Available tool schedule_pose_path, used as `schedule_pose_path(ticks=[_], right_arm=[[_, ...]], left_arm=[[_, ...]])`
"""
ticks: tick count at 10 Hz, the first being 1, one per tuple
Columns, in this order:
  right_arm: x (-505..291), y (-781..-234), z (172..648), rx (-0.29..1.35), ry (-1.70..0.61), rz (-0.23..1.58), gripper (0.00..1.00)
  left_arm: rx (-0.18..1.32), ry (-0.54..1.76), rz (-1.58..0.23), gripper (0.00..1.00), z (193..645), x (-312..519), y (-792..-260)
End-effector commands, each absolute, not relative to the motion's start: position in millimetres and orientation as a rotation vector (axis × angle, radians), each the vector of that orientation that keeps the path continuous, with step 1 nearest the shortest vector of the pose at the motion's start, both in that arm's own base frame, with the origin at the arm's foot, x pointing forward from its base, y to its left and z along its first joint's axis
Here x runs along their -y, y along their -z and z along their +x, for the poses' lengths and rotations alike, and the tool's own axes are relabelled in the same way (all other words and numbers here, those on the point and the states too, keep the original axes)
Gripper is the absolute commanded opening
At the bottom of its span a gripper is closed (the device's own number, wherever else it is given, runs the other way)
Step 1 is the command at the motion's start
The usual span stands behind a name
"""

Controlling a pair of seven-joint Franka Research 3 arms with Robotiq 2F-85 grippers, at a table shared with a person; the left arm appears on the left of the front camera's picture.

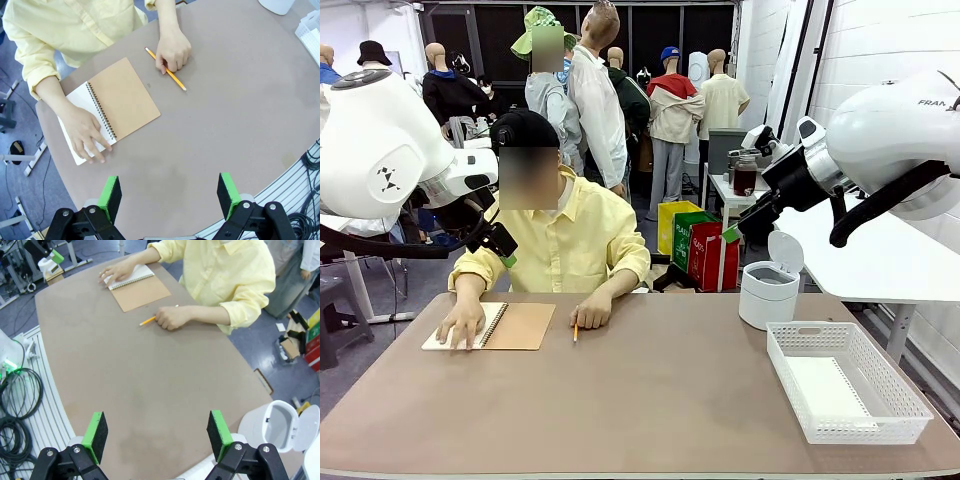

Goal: Sort the paper based on its condition.
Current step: If a person hands you a paper, place it in the Organizing basket , and if it's crumpled, put it in the Trash can.

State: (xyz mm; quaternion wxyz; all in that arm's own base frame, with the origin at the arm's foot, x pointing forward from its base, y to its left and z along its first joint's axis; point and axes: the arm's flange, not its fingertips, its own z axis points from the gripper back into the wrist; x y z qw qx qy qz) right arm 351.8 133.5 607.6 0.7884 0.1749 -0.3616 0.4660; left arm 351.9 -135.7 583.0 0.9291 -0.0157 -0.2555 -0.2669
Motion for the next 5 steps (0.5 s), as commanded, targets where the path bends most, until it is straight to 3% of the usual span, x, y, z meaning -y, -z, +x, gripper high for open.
schedule_pose_path(ticks=[1,5], right_arm=[[-133.3,-606.3,351.6,0.772,-1.015,0.374,1.0],[-133.3,-606.3,351.6,0.772,-1.015,0.374,1.0]], left_arm=[[0.529,0.547,-0.036,1.0,352.1,135.1,-583.2],[0.529,0.547,-0.036,1.0,352.1,135.1,-583.2]])
